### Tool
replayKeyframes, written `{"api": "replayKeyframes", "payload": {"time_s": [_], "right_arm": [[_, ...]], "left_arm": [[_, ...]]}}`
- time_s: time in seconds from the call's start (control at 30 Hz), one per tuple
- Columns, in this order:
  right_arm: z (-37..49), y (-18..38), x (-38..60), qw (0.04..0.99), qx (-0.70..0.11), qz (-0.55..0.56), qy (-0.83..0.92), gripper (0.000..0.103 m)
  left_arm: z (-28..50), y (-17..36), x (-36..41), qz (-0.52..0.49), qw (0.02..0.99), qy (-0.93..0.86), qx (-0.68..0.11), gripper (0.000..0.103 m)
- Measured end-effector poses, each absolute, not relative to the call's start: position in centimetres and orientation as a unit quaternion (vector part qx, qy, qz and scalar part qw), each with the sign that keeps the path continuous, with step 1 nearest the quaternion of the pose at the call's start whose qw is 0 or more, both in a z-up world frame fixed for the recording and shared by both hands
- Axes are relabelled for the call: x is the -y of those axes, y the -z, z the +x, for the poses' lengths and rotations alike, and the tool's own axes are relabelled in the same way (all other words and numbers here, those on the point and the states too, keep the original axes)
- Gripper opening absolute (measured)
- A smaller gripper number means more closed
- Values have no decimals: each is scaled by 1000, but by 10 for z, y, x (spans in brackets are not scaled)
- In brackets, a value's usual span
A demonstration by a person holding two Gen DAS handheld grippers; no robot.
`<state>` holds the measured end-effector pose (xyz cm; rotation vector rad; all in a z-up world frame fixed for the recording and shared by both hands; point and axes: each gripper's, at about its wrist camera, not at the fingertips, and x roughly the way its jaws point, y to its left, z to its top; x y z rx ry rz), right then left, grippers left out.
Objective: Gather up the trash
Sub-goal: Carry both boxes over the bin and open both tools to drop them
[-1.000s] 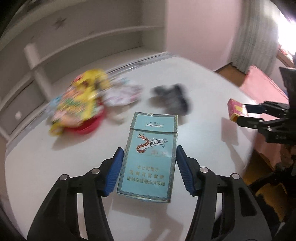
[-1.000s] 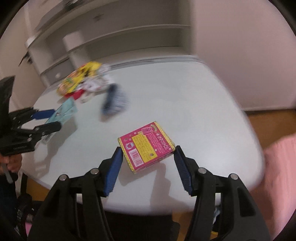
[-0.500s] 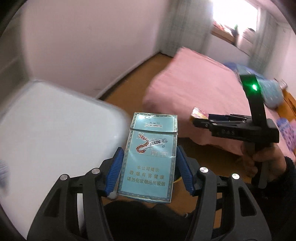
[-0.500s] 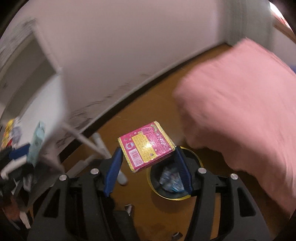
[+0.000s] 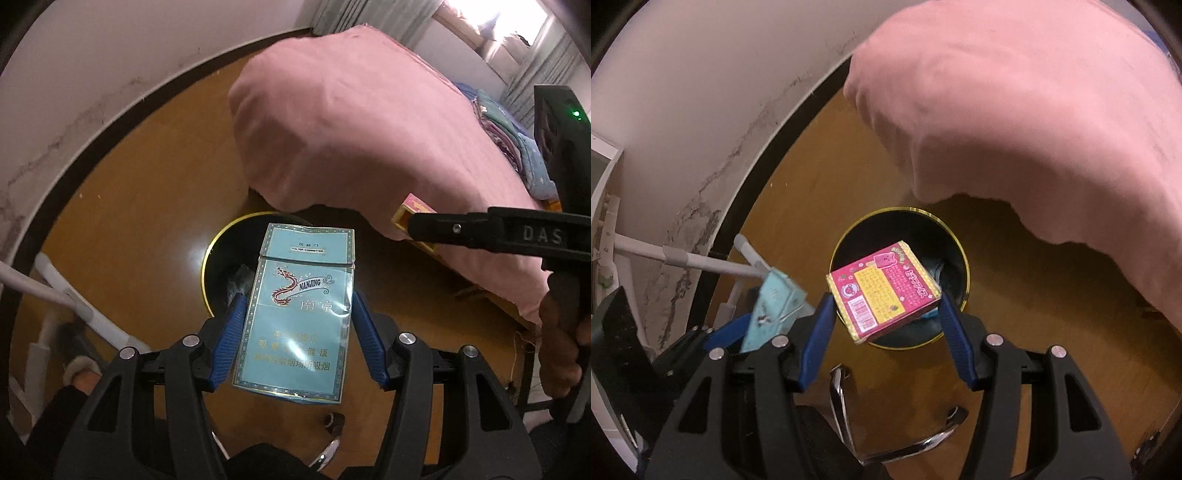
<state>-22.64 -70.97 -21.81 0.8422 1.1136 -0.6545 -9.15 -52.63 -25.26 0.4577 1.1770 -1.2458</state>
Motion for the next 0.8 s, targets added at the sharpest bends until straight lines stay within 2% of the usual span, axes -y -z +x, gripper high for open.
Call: {"api": "replayKeyframes", "payload": {"time_s": [0.3,0.33,0.4,0.43,0.7,0.8], "right_arm": [[-218,224,708,720,-499,387,289,57],[-219,223,708,721,-497,385,292,57],[-218,222,708,722,-496,382,295,64],[-218,222,707,723,-494,381,296,65],[-216,216,705,731,-491,368,300,66],[-213,203,700,742,-487,343,308,66]], "left_arm": [[-85,257,542,200,626,552,-513,57],[-86,255,543,201,626,552,-513,58],[-86,254,543,203,627,550,-513,69],[-86,252,543,200,631,549,-511,70],[-86,235,538,205,634,554,-500,71],[-87,210,524,212,645,555,-481,77]]}}
